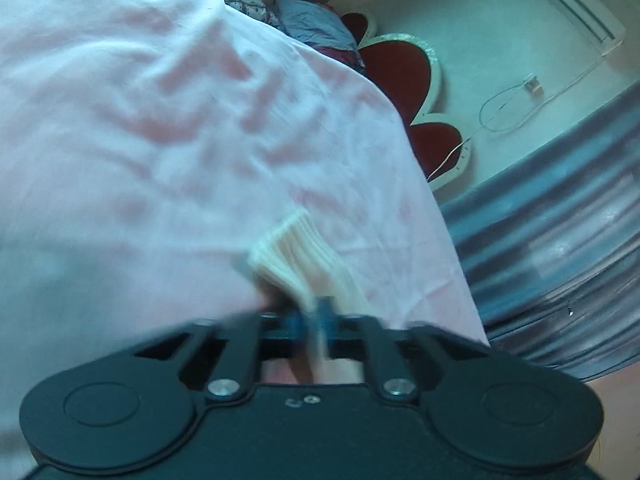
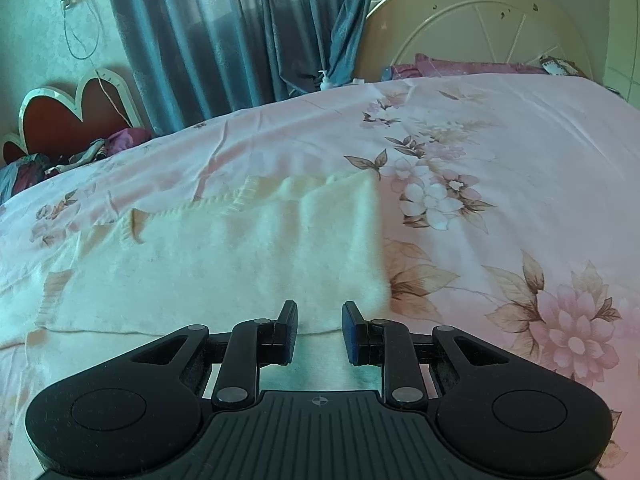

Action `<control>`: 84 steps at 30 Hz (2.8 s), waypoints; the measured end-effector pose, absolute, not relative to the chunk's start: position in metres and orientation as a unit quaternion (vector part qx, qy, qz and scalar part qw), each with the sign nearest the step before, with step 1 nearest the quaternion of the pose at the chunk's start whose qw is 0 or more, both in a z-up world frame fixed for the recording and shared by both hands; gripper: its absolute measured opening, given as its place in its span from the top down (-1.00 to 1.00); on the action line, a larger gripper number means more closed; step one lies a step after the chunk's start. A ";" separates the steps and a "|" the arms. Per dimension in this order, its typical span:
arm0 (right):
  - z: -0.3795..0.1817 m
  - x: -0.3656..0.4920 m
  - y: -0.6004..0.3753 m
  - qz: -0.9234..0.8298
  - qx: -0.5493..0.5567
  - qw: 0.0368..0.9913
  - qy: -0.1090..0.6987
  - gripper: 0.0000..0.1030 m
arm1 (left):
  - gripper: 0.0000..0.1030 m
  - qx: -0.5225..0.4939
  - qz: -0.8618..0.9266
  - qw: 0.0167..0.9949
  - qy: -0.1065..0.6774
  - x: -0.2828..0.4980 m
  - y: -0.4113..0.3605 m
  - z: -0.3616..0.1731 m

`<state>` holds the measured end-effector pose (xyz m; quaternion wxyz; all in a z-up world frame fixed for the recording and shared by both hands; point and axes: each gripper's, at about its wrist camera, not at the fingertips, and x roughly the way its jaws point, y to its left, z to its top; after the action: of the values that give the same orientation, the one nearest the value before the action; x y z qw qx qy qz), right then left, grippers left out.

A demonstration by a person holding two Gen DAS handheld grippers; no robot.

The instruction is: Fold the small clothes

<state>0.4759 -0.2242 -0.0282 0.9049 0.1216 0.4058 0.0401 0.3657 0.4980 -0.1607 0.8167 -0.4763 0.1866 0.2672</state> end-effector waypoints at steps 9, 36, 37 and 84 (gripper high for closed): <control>-0.015 0.473 -0.225 0.037 0.121 0.911 0.393 0.54 | 0.94 -0.378 0.098 0.902 0.184 0.449 0.384 -0.085; -0.025 0.501 -0.224 0.147 0.261 0.874 0.383 -0.13 | 0.09 -0.094 -0.062 0.915 0.386 0.480 0.108 -0.129; -0.029 0.508 -0.217 0.148 0.261 0.869 0.393 -0.11 | 0.12 -0.100 -0.044 0.915 0.388 0.471 0.122 -0.129; -0.036 0.483 -0.270 -0.013 0.166 0.911 0.377 0.83 | 0.47 -0.079 -0.061 0.915 0.390 0.452 0.186 -0.116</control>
<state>0.4829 -0.2700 -0.0364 0.9110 0.1658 0.3774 -0.0133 0.4516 0.1860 -0.1160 0.9153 -0.0793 0.3902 -0.0606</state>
